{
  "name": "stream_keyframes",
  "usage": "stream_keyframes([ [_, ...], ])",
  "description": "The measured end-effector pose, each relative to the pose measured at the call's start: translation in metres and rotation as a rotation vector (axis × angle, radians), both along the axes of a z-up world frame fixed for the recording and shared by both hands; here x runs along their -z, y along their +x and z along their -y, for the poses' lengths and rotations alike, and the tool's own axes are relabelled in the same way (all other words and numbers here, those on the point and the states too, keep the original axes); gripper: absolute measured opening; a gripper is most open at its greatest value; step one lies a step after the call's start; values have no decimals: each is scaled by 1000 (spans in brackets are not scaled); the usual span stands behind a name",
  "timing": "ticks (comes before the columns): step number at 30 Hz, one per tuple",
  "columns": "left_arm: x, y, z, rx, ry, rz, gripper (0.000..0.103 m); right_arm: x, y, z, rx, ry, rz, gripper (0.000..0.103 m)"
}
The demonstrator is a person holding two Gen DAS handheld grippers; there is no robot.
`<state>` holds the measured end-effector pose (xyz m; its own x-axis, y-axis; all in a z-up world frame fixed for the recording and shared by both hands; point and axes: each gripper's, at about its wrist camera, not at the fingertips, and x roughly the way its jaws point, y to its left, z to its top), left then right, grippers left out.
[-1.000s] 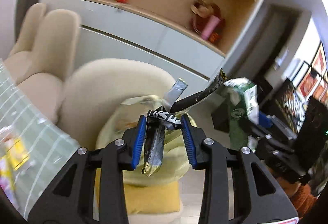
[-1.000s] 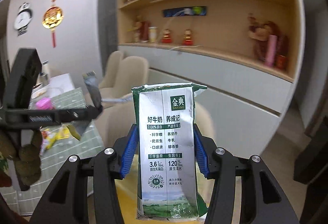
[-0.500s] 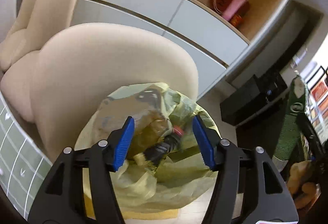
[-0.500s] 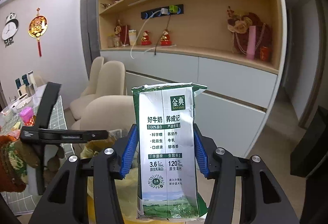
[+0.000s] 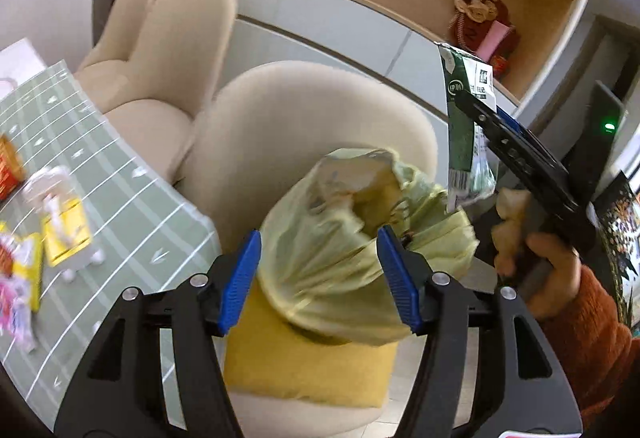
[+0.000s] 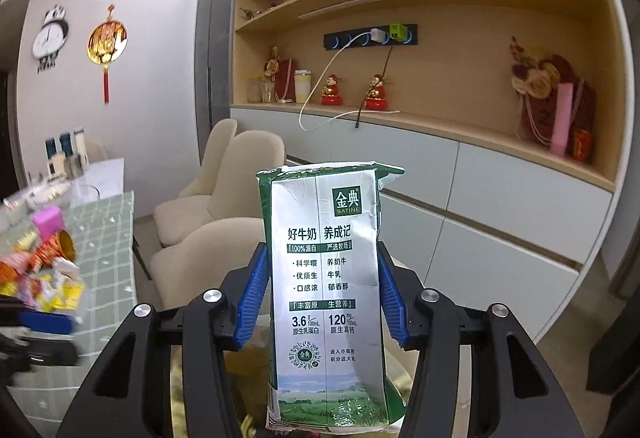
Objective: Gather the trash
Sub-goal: 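Drop the dark wrapper and milk carton into the yellow-lined bin with both grippers, then grasp the orange snack bag with the left gripper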
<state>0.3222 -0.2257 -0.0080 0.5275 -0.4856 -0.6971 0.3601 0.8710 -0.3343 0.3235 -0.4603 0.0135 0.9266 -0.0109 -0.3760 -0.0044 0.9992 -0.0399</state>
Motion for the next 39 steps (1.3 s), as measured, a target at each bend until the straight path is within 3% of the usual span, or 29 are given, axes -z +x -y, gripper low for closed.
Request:
stream_keyframes([
  [4,9,-7,-29,-64,11,-21,57,19,-3,-3,-15,23,-29,50],
  [5,10,-7,-33,-76,11,-26,57,26,-8,-2,-31,58,-53,53],
  [6,11,-9,-39,-90,11,-31,57,33,-15,-2,-25,72,-74,66],
  [7,13,-11,-44,-101,12,-34,57,38,-22,-2,-7,70,-82,68],
  [17,27,-42,-113,-196,72,-62,57,48,-67,-16,51,97,-131,69],
  [25,20,-80,-224,-382,140,-31,57,26,-89,-79,-51,151,-92,72],
  [30,26,-107,-299,-519,142,-40,57,22,-86,-130,-155,171,-136,73],
  [39,51,-143,-377,-601,109,-80,57,24,-83,-220,-247,97,-193,73],
])
